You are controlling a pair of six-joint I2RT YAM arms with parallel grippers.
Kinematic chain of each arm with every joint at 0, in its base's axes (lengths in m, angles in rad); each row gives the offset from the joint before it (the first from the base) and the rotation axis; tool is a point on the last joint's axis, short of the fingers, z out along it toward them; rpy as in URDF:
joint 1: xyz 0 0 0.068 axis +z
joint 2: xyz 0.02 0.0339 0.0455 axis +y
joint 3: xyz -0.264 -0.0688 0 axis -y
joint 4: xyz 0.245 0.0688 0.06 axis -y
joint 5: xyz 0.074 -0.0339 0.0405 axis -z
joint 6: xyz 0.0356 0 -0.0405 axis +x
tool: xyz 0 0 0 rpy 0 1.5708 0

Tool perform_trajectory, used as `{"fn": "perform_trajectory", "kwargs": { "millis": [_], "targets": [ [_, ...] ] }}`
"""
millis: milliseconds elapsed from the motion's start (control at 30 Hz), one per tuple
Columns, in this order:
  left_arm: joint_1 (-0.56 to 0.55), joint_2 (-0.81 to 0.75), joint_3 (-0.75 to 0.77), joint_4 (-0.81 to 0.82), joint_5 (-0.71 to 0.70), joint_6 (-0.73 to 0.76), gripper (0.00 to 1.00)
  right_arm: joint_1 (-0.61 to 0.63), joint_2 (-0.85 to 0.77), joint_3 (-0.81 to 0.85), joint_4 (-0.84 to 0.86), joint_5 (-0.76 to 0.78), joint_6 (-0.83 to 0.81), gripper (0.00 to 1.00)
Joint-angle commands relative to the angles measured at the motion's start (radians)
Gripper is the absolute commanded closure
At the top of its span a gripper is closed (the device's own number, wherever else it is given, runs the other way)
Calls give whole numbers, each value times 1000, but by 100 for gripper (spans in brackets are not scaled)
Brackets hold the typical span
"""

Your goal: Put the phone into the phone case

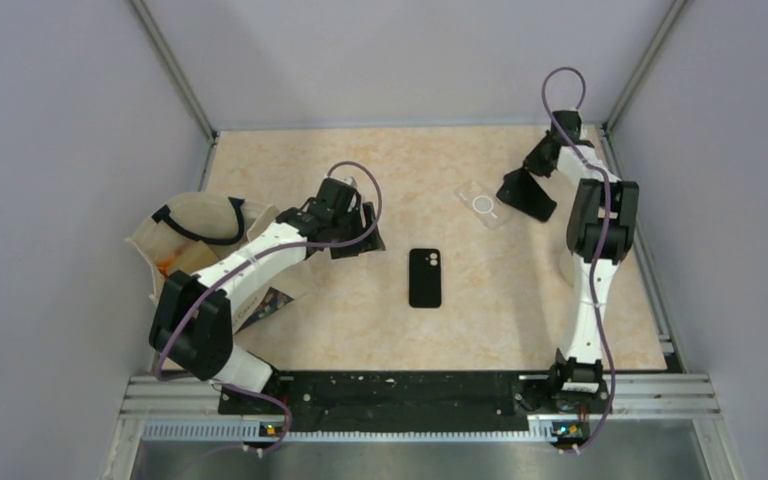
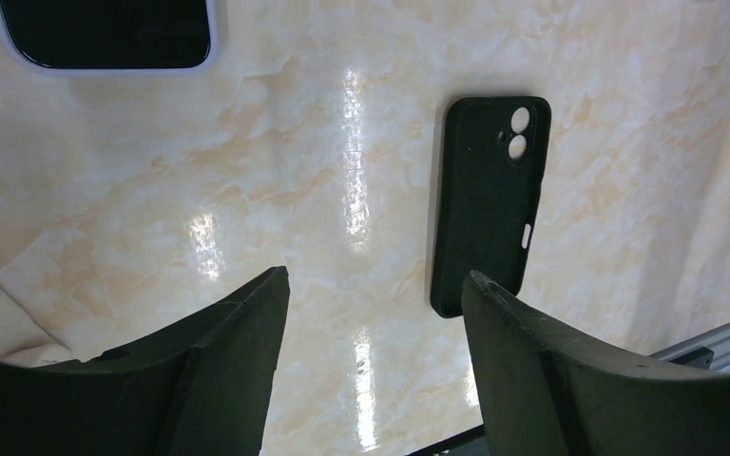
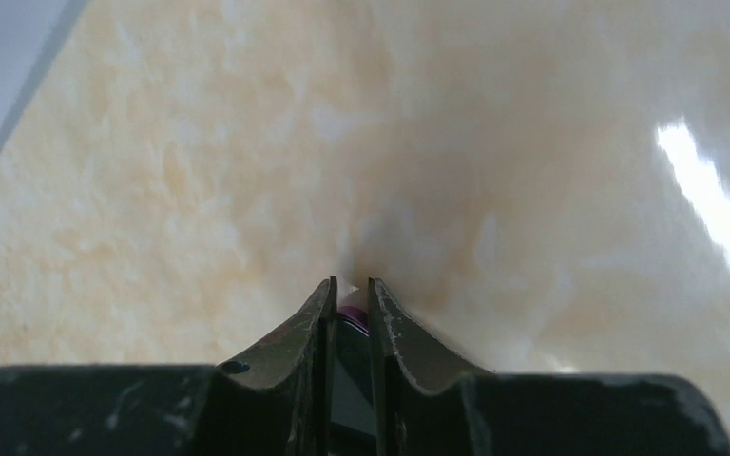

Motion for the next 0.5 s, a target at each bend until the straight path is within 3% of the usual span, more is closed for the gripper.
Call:
{"fn": "perform_trajectory", "kwargs": {
  "millis": [0,133,267,467],
  "targets": [
    [-3,-77,-13,16,-12,0,28,18,-120,-325,-112,43,58,82],
    [-2,-116,-24,9,-18,2,28,-11,-260,-516,1,68,105,81],
    [-3,-151,-27,0,-27,17,27,-18,-313,-550,9,47,82,72],
    [-2,-178,-34,6,-7,32,25,22,-449,-601,45,55,-106,37]
  ]
}}
